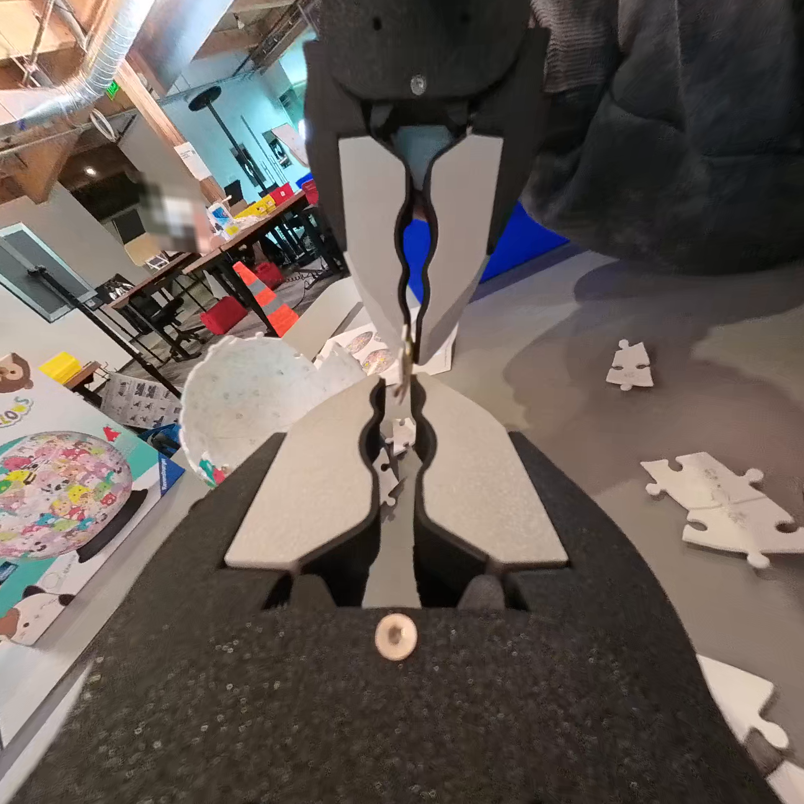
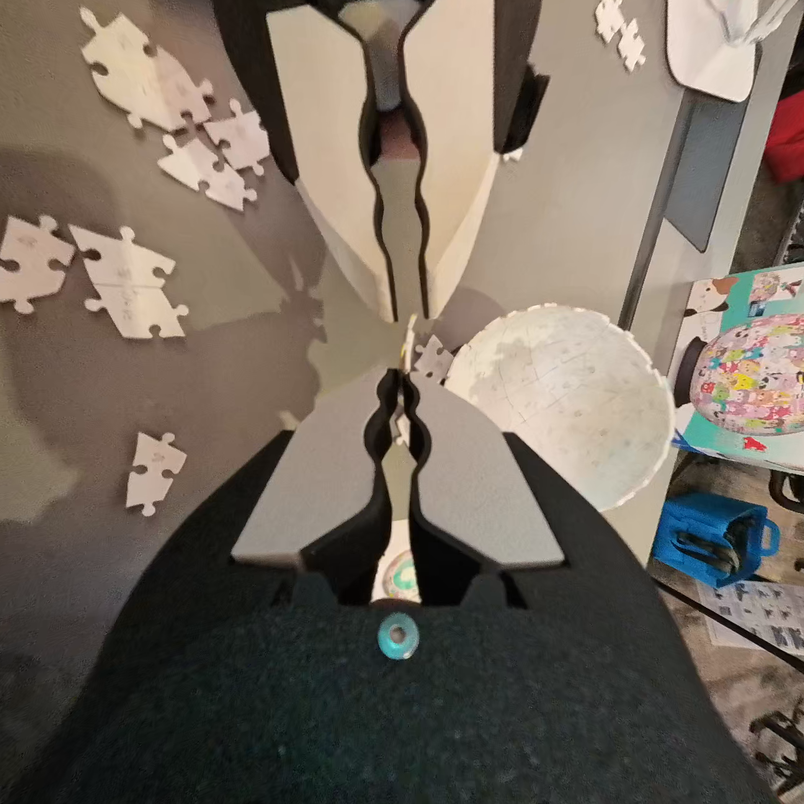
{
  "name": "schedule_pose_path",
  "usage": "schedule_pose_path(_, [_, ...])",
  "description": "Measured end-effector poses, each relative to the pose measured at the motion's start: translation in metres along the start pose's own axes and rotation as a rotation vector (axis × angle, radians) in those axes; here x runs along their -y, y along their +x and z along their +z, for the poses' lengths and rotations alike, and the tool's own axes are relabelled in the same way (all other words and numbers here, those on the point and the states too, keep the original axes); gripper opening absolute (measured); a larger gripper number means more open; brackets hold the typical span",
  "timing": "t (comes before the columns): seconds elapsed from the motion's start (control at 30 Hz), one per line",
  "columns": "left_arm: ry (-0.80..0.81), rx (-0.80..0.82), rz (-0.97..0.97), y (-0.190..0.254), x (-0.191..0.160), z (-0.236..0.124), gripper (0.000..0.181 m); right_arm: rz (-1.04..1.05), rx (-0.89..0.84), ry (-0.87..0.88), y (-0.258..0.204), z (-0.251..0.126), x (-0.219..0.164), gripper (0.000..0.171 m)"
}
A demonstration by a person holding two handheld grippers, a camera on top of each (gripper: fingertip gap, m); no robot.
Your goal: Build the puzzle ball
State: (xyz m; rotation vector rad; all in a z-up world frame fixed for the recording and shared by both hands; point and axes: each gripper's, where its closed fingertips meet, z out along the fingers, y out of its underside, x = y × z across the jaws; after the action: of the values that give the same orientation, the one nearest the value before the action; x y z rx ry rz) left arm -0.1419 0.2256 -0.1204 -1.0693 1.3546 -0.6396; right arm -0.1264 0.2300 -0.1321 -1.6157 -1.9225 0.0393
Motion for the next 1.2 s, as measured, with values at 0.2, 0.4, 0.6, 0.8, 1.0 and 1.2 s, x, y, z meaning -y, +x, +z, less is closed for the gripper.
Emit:
schedule_pose_path(0.2, [-0.078,-0.001,0.024,0.002,-0.006,0.01,0.004,0.011,-0.006,-0.029,0.002,-0.001,-0.007,0.003])
schedule_pose_path(0.4, [-0.148,0.0,0.014,0.0,-0.008,0.02,0.002,0.137,-0.008,0.074,0.011,-0.005,-0.01,0.012])
schedule_pose_path(0.6, [-0.233,-0.003,-0.15,-0.01,-0.02,0.026,0.001,0.471,-0.146,0.242,0.019,-0.018,-0.029,0.032])
schedule_pose_path(0.8, [-0.424,-0.007,-0.214,-0.015,-0.042,0.035,0.001,0.593,-0.456,0.343,-0.005,-0.018,-0.054,0.031])
schedule_pose_path(1.0, [-0.574,0.02,-0.2,-0.012,-0.055,0.046,0.002,0.359,-0.641,0.259,-0.007,-0.01,-0.063,0.027])
schedule_pose_path(1.2, [-0.531,0.042,-0.124,-0.014,-0.055,0.046,0.002,0.329,-0.656,0.142,-0.009,0.008,-0.089,0.027])
